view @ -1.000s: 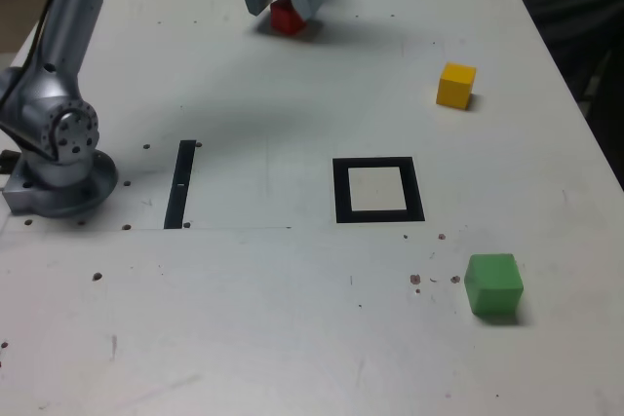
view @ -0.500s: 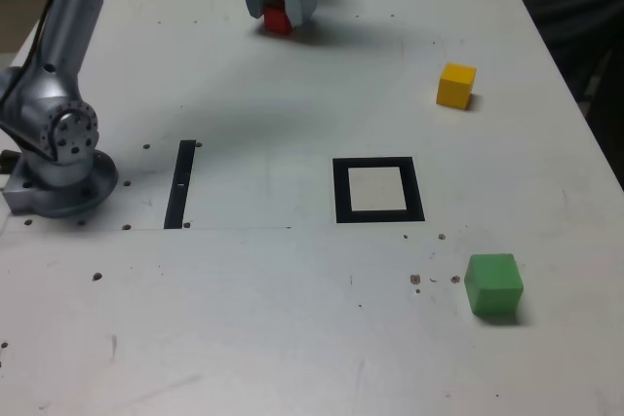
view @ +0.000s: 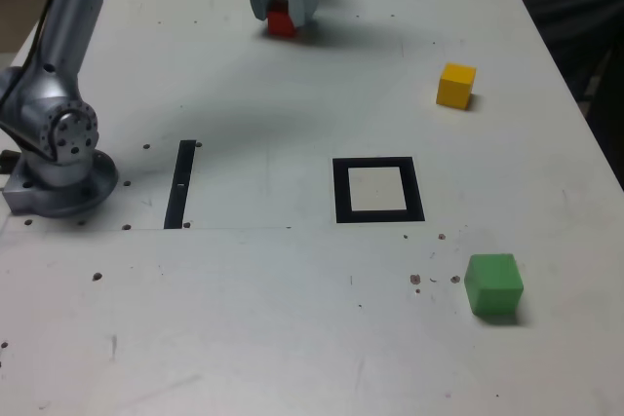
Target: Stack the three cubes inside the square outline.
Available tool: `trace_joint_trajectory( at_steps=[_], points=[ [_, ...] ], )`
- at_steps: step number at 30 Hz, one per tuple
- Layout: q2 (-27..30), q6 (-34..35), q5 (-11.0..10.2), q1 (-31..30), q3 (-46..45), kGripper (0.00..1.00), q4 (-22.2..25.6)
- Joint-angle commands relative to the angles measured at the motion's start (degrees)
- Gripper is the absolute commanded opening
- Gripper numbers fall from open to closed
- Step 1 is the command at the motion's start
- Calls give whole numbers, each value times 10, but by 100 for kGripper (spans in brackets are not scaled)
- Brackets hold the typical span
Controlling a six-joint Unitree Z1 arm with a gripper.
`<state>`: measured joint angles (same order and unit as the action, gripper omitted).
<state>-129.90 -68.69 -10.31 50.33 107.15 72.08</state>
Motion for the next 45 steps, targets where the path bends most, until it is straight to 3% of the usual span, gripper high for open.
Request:
trace_joint_trajectory(
  at_steps=[1, 10, 26, 45],
  points=[
    [10, 7, 4, -4, -4, 44, 1],
    [60, 51, 12, -34, -56, 44, -5],
    [159, 187, -2, -160, -173, 44, -22],
    [193, 415, 4, -340, -189, 44, 44]
  ],
)
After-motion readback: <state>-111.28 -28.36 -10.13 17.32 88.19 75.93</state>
